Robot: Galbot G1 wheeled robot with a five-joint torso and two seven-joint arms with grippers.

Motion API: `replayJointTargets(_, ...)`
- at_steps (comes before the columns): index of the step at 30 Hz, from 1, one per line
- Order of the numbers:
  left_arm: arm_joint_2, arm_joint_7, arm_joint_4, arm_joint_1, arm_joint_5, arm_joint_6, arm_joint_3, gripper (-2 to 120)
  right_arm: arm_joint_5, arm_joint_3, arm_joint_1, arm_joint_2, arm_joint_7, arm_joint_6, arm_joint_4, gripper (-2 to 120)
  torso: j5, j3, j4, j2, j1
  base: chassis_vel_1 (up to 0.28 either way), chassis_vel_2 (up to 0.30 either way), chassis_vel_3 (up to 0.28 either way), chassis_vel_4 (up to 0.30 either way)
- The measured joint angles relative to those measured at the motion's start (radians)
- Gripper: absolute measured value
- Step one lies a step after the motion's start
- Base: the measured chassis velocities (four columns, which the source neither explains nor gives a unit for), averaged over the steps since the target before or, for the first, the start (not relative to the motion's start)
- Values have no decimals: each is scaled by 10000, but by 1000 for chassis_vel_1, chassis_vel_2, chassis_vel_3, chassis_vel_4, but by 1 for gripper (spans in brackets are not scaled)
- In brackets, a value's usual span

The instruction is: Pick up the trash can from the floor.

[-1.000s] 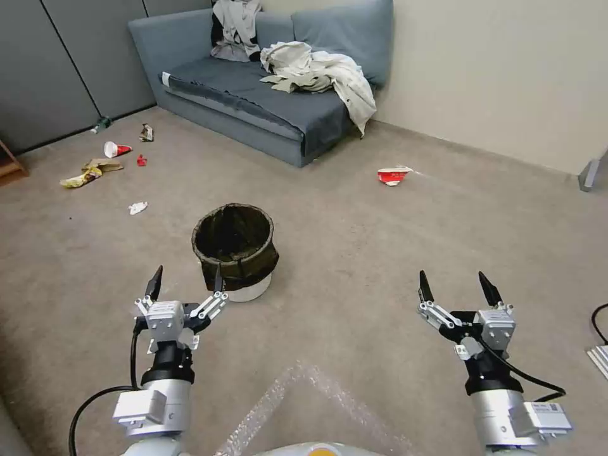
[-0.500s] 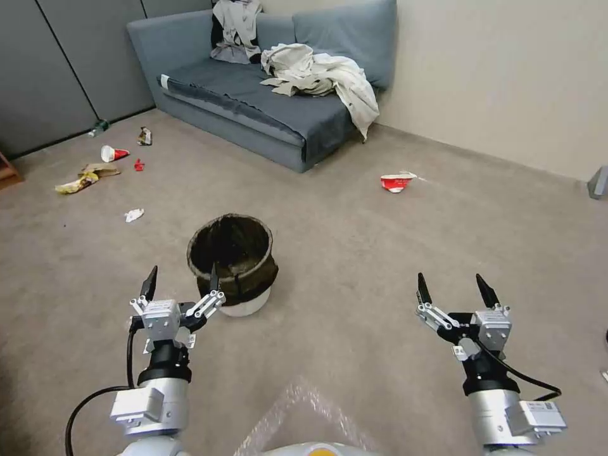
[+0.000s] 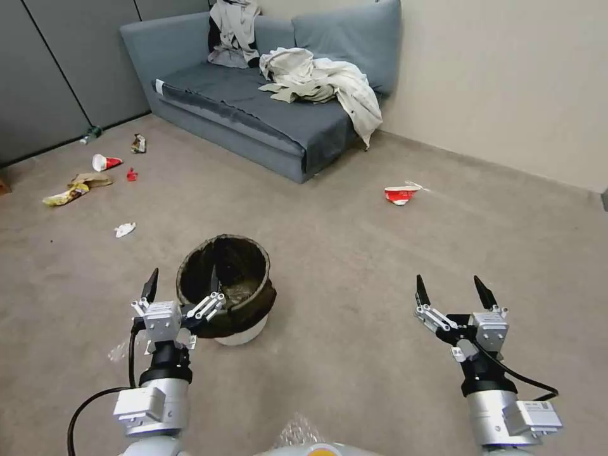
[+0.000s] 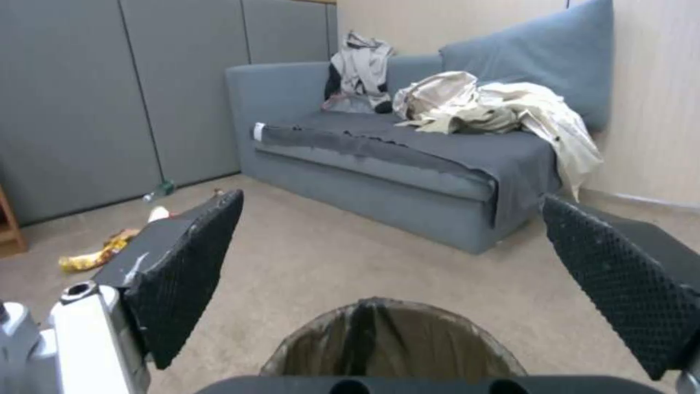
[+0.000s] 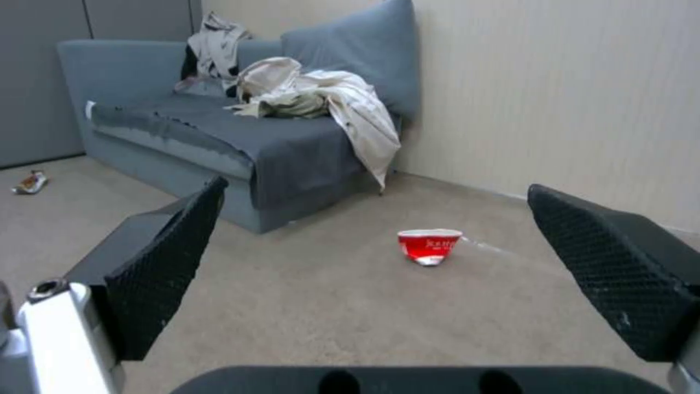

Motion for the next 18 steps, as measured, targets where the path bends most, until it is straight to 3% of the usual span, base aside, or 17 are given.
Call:
replayJointTargets(8, 7, -112, -13, -54, 18, 280, 7, 100, 1, -16, 10, -3, 0, 23, -28, 100, 2, 0, -1, 0, 0, -148, 153, 143, -148)
replayJointTargets(12, 57, -322, -139, -250, -257, 1124, -279, 100, 53, -19, 13, -13, 5, 95, -69, 100, 1, 1, 0, 0, 1, -87, 86, 119, -77)
replayJointTargets(14, 146, -157, -273, -474, -819, 2227, -926, 100, 68, -10, 15, -27, 61, 108, -121, 100, 0, 1, 1, 0, 1, -16, 27, 45, -11)
replayJointTargets(16, 181, -15, -304, -531, -993, 2528, -1100, 100, 68, -8, 18, -33, 68, 112, -136, 100, 0, 0, 0, 0, 1, 0, 0, 0, 0)
replayJointTargets(18, 414, 495, -313, -867, -1840, 3916, -1784, 100, 74, -3, 35, -42, 83, 132, -220, 100, 0, -1, -1, 0, 0, 0, 0, 0, 0)
